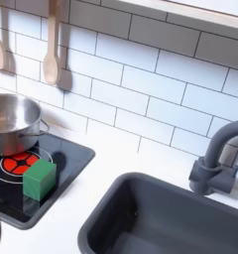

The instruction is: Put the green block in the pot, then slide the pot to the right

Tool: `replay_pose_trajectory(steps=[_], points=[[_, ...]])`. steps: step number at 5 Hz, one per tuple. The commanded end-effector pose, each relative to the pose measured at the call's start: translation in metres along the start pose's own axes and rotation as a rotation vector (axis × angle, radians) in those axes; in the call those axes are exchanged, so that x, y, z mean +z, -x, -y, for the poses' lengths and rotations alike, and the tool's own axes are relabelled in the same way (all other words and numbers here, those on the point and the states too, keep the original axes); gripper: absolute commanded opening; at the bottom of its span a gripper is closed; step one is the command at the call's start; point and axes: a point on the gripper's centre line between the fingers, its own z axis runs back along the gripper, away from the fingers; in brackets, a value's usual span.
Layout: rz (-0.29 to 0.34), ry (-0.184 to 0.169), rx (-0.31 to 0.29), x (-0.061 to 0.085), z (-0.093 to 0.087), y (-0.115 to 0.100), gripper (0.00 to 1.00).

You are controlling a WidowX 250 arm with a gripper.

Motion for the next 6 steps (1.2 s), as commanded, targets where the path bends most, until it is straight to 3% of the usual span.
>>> replay_pose_trajectory(steps=[1,2,3,6], points=[[0.001,0.000,-0.002,0.000,0.000,-0.001,1.00],[0.021,-0.025,0.000,-0.004,-0.004,-0.019,1.00],[0.017,-0.033,-0.023,-0.013,-0.006,-0.039,1.00],[0.037,-0.063,-0.022,-0.021,-0.030,-0.085,1.00]])
